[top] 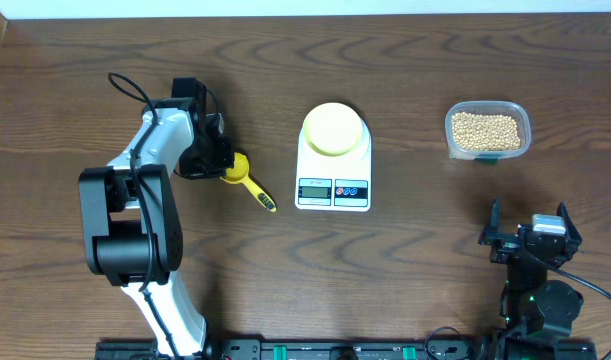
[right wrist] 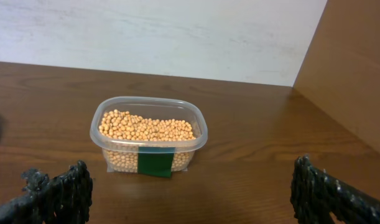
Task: Scoop item into bowl and weigh 50g on scale
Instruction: 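Lift the yellow scoop slightly with the left gripper, then raise the right arm and move the right gripper toward the back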
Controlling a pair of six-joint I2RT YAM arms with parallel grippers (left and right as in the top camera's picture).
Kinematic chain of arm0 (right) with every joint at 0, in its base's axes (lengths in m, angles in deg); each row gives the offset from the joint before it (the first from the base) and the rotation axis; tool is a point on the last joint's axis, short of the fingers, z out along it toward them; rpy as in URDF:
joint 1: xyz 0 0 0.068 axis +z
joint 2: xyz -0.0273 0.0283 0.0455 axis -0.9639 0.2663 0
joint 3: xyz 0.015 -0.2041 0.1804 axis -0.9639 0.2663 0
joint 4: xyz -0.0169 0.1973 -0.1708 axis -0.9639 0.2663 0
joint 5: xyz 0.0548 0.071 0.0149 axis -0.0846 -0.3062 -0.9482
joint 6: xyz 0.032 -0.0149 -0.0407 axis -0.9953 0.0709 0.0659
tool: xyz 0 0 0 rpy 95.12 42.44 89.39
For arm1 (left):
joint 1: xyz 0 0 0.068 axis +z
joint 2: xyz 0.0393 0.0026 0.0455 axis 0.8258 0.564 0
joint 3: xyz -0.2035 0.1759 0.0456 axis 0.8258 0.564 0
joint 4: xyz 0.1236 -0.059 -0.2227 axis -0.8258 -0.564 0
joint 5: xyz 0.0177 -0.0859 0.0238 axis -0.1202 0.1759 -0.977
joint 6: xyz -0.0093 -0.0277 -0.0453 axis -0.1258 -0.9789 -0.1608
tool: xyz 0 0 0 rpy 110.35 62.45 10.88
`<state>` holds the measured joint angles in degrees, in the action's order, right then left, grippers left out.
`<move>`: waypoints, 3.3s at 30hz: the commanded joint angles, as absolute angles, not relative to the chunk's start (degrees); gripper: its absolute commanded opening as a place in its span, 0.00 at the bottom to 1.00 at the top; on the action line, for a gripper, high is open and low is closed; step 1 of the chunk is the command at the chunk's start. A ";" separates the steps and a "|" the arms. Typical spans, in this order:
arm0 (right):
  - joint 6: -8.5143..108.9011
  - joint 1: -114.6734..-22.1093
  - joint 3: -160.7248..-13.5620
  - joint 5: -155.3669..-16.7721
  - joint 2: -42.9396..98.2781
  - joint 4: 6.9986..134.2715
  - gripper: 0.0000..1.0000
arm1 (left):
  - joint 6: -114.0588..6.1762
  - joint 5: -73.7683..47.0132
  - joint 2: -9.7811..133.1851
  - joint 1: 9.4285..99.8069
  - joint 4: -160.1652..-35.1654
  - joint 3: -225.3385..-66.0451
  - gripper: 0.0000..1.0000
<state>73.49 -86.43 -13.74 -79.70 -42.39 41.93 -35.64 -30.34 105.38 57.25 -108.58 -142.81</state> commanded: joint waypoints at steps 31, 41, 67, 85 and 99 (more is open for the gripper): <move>72.90 -86.52 -13.63 -79.48 -42.61 42.14 0.99 | -35.83 -29.84 106.19 57.19 -104.19 -143.68 0.08; 72.90 -86.52 -13.63 -79.48 -42.61 42.14 0.99 | -35.81 -29.84 106.17 57.19 -104.43 -143.68 0.08; 71.18 -86.52 -13.63 -79.85 -42.61 37.84 0.99 | -35.81 -29.84 106.19 57.19 -104.52 -143.66 0.08; 68.16 -86.57 -15.75 -79.48 -42.37 21.95 0.99 | -35.81 -29.84 106.19 57.19 -104.71 -143.66 0.08; 68.23 -86.57 -27.07 -79.46 -25.80 20.55 0.99 | -35.81 -29.84 106.19 57.19 -104.74 -143.66 0.08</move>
<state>68.95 -86.43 -23.73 -79.68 -30.44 21.34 -35.70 -30.32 105.38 57.25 -104.54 -142.81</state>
